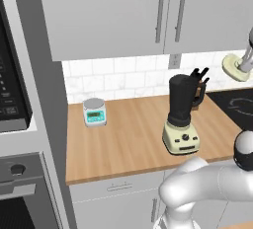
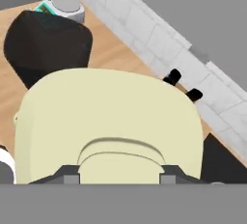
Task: Close the lid blender by securely placing the lid on top.
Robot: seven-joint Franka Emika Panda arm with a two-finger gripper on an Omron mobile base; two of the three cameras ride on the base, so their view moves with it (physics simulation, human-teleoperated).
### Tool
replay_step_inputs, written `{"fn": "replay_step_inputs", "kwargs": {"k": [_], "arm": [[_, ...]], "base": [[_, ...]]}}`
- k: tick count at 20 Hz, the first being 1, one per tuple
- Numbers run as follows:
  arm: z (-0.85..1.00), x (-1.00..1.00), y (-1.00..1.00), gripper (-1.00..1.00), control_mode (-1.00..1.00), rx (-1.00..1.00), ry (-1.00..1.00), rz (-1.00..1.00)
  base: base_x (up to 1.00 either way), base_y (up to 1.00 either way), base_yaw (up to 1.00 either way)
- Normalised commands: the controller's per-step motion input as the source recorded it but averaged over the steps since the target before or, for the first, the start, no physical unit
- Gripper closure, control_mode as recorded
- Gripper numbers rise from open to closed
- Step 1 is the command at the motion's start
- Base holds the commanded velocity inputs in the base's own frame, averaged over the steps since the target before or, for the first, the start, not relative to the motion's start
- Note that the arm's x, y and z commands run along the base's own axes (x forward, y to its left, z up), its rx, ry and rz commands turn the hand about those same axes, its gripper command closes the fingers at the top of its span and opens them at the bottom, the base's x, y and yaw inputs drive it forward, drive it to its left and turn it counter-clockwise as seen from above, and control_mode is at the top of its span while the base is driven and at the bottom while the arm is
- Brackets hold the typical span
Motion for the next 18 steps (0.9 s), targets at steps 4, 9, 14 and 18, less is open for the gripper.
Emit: {"fn": "replay_step_inputs", "kwargs": {"k": [4,9,14,18], "arm": [[0.64,0.16,0.98,1.00,-1.00,-0.09,0.07,0.00],[0.21,0.29,0.92,1.00,-1.00,-0.16,0.18,0.01],[-0.06,0.06,0.64,1.00,-1.00,-0.07,0.13,0.00],[-0.15,0.09,0.17,1.00,-1.00,0.00,0.08,0.00]], "base": [[0.00,0.00,0.00],[0.00,0.00,0.00],[0.00,0.00,0.00],[0.00,0.00,0.00]]}}
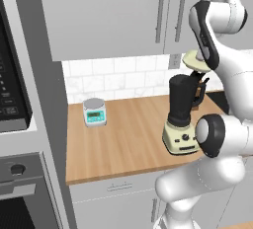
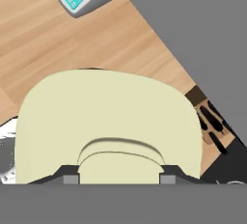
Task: Close the lid blender by securely placing the lid on top.
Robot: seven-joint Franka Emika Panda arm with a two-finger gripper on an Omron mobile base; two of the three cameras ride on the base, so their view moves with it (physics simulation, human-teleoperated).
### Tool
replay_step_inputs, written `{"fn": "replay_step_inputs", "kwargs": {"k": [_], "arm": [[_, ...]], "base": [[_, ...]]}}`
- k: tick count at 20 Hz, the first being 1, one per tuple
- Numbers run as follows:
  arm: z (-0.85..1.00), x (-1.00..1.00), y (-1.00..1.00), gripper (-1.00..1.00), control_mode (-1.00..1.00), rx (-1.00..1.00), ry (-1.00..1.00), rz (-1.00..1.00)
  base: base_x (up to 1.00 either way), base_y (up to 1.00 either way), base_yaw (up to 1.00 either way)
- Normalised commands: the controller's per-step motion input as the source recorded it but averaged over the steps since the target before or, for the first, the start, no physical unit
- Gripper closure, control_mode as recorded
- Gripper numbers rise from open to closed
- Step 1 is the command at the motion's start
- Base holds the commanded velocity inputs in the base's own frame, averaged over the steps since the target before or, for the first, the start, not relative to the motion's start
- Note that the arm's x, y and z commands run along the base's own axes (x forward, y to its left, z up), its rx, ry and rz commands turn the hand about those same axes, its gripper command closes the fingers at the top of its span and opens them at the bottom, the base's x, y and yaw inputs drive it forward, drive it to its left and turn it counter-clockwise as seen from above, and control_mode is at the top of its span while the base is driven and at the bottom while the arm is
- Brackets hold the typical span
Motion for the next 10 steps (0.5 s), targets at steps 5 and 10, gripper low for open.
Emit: {"fn": "replay_step_inputs", "kwargs": {"k": [5,10], "arm": [[-0.19,0.23,0.19,1.00,-1.00,0.00,0.14,0.00],[-0.16,0.25,0.16,1.00,-1.00,-0.01,0.06,0.01]], "base": [[0.00,0.00,0.00],[0.00,0.00,0.00]]}}
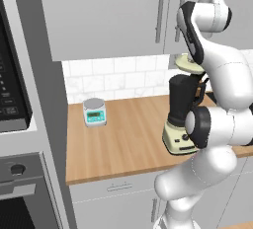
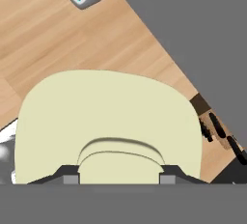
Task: Close the lid blender by securely placing the lid on top.
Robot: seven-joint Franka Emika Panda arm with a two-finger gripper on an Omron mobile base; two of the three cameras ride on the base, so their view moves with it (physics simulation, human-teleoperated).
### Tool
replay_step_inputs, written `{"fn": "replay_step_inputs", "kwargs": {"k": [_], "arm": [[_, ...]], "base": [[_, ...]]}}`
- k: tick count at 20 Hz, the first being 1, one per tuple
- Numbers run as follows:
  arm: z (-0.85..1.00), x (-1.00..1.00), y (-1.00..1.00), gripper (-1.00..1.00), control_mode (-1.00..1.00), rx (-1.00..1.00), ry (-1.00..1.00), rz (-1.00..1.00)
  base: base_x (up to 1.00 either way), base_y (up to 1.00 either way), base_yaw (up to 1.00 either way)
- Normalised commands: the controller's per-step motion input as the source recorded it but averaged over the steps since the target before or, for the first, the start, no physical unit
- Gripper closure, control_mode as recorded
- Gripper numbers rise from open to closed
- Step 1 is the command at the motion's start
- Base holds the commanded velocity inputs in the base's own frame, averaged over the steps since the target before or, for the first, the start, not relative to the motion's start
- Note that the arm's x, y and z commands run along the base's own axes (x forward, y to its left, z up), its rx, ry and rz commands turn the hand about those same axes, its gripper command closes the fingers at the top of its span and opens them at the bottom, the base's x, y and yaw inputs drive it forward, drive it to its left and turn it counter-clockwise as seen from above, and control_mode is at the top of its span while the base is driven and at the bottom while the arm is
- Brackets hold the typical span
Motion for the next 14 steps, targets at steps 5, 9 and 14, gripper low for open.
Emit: {"fn": "replay_step_inputs", "kwargs": {"k": [5,9,14], "arm": [[-0.36,0.10,0.06,1.00,-1.00,-0.03,0.00,0.01],[-0.45,0.01,0.07,1.00,-1.00,-0.07,0.00,0.03],[-0.26,-0.01,0.05,1.00,-1.00,-0.02,0.00,0.02]], "base": [[0.00,0.00,0.00],[0.00,0.00,0.00],[0.00,0.00,0.00]]}}
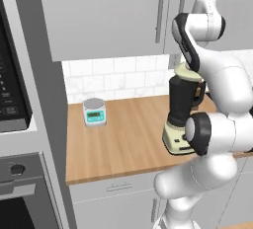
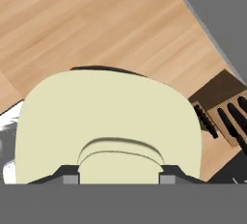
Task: Close the lid blender by securely placing the lid on top.
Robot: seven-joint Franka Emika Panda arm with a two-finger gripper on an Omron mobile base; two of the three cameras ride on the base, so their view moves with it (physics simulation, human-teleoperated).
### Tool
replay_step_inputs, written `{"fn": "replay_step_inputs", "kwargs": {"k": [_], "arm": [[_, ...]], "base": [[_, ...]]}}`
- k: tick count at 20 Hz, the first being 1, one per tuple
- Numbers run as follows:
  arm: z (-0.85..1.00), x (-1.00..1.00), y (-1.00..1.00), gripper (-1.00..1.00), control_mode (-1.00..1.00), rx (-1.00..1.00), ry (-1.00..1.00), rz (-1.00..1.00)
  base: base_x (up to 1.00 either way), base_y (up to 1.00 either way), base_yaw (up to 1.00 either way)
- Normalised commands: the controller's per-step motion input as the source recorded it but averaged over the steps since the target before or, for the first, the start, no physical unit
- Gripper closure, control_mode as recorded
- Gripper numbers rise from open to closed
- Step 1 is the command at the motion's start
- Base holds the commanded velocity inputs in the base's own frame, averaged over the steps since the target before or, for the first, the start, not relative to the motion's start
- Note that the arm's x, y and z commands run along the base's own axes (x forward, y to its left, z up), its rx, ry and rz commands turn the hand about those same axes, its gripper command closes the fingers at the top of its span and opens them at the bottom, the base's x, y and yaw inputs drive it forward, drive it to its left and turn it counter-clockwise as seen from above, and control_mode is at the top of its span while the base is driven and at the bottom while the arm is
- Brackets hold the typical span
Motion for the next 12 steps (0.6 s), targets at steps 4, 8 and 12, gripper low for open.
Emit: {"fn": "replay_step_inputs", "kwargs": {"k": [4,8,12], "arm": [[-0.10,0.00,0.06,1.00,-1.00,0.00,0.00,0.00],[-0.24,0.00,0.07,1.00,-1.00,0.00,0.00,0.00],[-0.18,0.04,0.08,1.00,-1.00,0.00,0.00,0.00]], "base": [[0.00,0.00,0.00],[0.00,0.00,0.00],[0.00,0.00,0.00]]}}
